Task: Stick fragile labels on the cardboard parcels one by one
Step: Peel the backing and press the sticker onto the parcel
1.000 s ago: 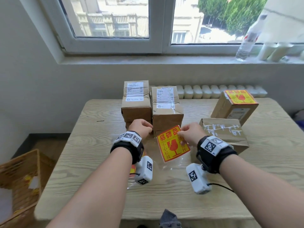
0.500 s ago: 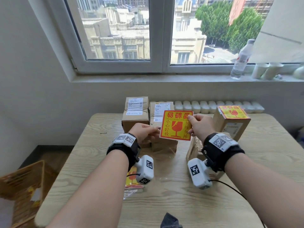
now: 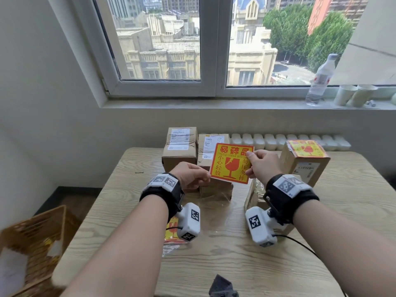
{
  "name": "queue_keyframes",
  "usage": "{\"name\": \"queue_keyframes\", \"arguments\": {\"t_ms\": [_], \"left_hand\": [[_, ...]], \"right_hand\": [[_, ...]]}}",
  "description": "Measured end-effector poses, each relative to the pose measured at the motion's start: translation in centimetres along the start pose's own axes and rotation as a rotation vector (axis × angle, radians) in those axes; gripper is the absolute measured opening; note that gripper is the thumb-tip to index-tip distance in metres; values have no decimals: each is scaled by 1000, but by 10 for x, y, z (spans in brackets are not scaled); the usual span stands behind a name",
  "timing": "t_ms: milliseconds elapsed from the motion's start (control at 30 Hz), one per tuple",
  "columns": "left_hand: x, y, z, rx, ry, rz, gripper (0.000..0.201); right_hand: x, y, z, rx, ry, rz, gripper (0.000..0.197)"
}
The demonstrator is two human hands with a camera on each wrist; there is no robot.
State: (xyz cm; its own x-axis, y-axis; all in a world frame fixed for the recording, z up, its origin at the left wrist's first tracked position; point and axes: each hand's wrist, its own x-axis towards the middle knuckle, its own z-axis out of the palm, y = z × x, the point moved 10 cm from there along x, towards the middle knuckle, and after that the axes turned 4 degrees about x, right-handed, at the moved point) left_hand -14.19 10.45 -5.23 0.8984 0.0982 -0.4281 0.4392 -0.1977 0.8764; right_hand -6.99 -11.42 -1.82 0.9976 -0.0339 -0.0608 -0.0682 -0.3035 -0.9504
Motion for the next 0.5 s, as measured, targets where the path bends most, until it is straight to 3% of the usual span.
{"name": "queue_keyframes", "arguments": {"t_ms": [500], "left_hand": [[-3,-5,2,-23,3,-27,8]], "right_hand": [[-5,1,0,-40,0,15,23]]}}
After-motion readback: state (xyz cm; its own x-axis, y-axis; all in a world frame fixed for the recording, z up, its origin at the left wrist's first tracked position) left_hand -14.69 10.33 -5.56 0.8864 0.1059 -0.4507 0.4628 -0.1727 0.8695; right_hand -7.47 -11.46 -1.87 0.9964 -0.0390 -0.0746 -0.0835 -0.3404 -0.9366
